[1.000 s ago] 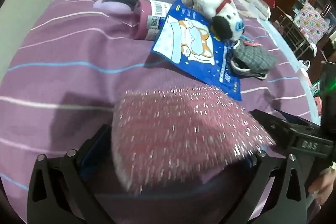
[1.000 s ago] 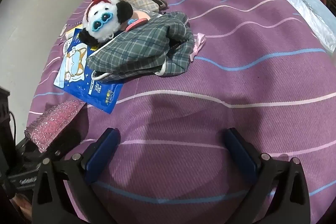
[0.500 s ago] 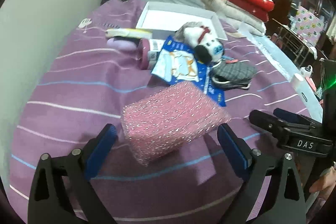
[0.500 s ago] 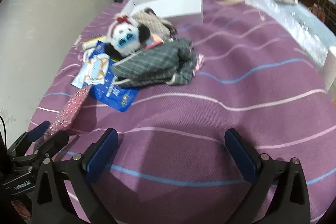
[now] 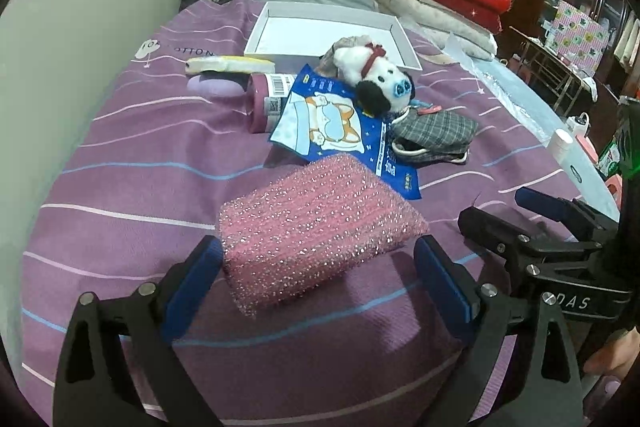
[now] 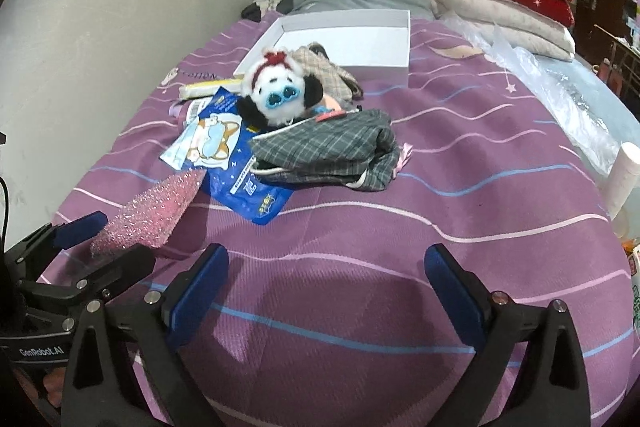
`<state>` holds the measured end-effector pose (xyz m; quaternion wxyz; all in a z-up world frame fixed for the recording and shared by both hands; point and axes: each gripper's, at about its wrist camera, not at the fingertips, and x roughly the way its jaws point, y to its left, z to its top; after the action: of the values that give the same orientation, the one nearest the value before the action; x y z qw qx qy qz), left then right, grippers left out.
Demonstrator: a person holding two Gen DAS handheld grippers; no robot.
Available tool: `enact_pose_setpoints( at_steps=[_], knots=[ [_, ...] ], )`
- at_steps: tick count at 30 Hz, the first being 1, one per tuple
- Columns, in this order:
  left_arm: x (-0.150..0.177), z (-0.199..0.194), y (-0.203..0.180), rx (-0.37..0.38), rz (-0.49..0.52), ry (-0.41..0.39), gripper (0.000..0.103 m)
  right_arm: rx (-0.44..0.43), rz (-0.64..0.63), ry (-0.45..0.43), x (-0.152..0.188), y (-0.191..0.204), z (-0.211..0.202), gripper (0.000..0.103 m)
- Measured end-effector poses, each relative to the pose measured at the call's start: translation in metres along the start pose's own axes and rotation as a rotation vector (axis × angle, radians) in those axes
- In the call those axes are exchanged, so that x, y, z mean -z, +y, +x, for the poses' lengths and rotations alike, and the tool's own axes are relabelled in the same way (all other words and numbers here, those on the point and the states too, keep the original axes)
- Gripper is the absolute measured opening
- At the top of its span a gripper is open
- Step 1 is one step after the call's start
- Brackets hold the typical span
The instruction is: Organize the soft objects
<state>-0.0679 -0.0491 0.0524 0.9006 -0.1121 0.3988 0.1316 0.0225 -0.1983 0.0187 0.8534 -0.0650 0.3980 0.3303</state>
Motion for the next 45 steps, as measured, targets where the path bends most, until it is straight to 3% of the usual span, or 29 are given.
enact_pose_setpoints(
  at_steps=[16, 23, 39, 45],
  knots=[
    [0.002, 0.008, 0.002, 0.002, -0.001, 0.024, 0.096, -0.009, 0.005, 0.038, -0.001, -0.001, 0.007, 0.099],
    [0.003, 0.012, 0.006, 0.007, -0.014, 0.044, 0.096, -0.058, 0.058, 0.143, -0.003, -0.011, 0.028, 0.101],
    [0.004, 0.013, 0.006, 0.019, -0.021, 0.044, 0.096, -0.043, 0.051, 0.140, -0.003, -0.008, 0.028, 0.101],
    [0.003, 0.011, 0.009, 0.043, -0.026, 0.035, 0.096, -0.107, -0.089, 0.141, -0.015, 0.003, 0.020, 0.099]
  ],
)
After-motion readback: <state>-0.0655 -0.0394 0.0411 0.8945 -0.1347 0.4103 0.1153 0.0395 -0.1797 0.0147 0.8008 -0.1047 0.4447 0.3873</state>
